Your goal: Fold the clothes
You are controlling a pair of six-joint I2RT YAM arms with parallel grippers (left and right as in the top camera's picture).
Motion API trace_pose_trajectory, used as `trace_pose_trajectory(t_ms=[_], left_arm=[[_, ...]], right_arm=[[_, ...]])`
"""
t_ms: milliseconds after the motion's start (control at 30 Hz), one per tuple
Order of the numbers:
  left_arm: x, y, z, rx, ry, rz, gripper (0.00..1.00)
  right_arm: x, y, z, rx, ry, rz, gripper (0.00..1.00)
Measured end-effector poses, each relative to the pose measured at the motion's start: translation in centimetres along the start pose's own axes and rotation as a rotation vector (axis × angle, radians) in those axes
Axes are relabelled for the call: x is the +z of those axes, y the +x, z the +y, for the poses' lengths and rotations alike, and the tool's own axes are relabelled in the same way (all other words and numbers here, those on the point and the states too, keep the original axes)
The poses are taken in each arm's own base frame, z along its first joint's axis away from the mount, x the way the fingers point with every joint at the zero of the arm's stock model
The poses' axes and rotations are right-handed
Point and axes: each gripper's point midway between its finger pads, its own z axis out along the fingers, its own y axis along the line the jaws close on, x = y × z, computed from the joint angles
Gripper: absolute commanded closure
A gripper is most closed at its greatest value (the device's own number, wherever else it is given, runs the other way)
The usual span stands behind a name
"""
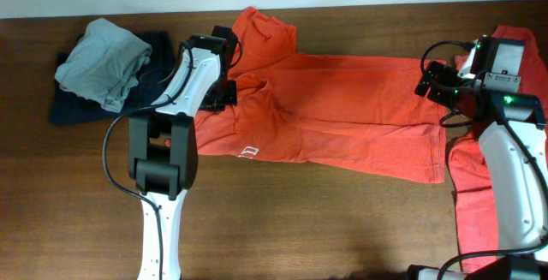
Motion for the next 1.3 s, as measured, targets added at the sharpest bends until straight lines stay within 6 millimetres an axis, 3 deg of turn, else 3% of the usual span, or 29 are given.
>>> trace_pose_trajectory(t_ms=[333, 533, 767, 900, 1033, 1067, 1200, 1233, 1267, 1300], left_arm=[[-0.2, -3.1, -0.9, -0.019, 0.040, -0.126, 0.99], [-0.8, -6.0, -1.8, -0.035, 0.077, -0.243, 0.99], [-2.2, -9.2, -2.5, -0.053, 0.118, -0.375, 0.93], [-4.4, -9.8, -2.3, -0.057, 0.124, -0.389, 0.92], [-9.8, -11.0, -1.1, -0.078, 0.138, -0.438, 0.86], [-11.2, -11.3, -0.6, -0.088, 0.142, -0.458, 0.83], [-16.4, -12.9, 2.0, -0.143, 0.164, -0.560, 0.47], [-17.3, -13.1, 2.7, -0.159, 0.166, -0.579, 0.28], [-17.8, -13.3, 3.4, -0.171, 0.166, -0.590, 0.01], [-18.1, -13.4, 4.2, -0.181, 0.163, -0.595, 0.01]], right_arm=[[0.0, 0.0, 0.0, 0.001, 0.000, 0.000, 0.01], [0.0, 0.0, 0.0, 0.000, 0.000, 0.000, 0.01], [0.0, 0.0, 0.0, 0.000, 0.000, 0.000, 0.01], [0.0, 0.0, 0.0, 0.000, 0.000, 0.000, 0.01], [0.0, 0.0, 0.0, 0.000, 0.000, 0.000, 0.01], [0.0, 0.0, 0.0, 0.000, 0.000, 0.000, 0.01], [0.0, 0.0, 0.0, 0.000, 0.000, 0.000, 0.02], [0.0, 0.0, 0.0, 0.000, 0.000, 0.000, 0.01], [0.0, 0.0, 0.0, 0.000, 0.000, 0.000, 0.01], [0.0, 0.0, 0.0, 0.000, 0.000, 0.000, 0.01]])
